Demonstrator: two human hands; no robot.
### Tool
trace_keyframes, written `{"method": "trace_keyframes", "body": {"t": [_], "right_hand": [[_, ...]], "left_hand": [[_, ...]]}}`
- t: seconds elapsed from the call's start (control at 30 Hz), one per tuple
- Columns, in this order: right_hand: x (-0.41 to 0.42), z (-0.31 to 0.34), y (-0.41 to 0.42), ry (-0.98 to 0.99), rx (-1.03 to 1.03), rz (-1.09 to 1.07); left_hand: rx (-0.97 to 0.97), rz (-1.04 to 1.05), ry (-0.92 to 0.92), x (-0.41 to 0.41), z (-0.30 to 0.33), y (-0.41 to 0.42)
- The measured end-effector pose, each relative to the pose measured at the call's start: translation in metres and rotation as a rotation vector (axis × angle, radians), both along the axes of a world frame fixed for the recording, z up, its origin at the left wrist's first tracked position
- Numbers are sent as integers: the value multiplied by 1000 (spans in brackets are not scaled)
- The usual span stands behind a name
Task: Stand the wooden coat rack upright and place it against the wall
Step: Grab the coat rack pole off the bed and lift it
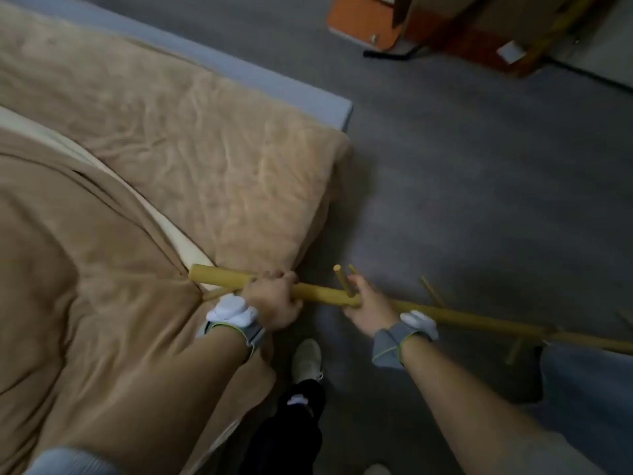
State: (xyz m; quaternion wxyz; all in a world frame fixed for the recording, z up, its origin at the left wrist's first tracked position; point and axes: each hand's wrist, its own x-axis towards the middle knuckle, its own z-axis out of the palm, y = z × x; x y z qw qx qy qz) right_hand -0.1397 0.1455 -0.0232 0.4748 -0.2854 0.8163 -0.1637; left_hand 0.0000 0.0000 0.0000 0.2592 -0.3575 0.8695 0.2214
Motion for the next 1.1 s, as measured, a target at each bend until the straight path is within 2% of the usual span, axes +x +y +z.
{"method": "trace_keyframes", "body": {"t": [0.13,0.33,0.43,0.5,0.57,0.67,0.73,0.9,1.03,1.1], "right_hand": [[-3,-35,4,-62,83,-10],[-6,-64,13,58,68,136],[-11,-65,25,99,47,212],[-20,-61,33,224,4,263],[-25,-55,37,428,-39,279],[-28,-45,35,576,-31,165],[-31,-41,25,578,-27,169],[-27,5,-19,387,-59,282],[-7,42,-42,418,-181,300],[-1,57,-50,424,-212,315]], "left_hand": [[11,-222,-104,-17,-41,13],[26,-391,-276,-50,-77,23],[-53,-409,-206,-56,-76,22],[-131,-413,-147,-60,-63,16],[-210,-408,-123,-64,-41,5],[-304,-389,-78,-62,-4,-16],[-352,-377,-70,-52,12,-33],[-430,-345,-40,-12,67,-57],[-590,-295,-33,0,118,-62],[-600,-257,-44,-6,134,-57]]}}
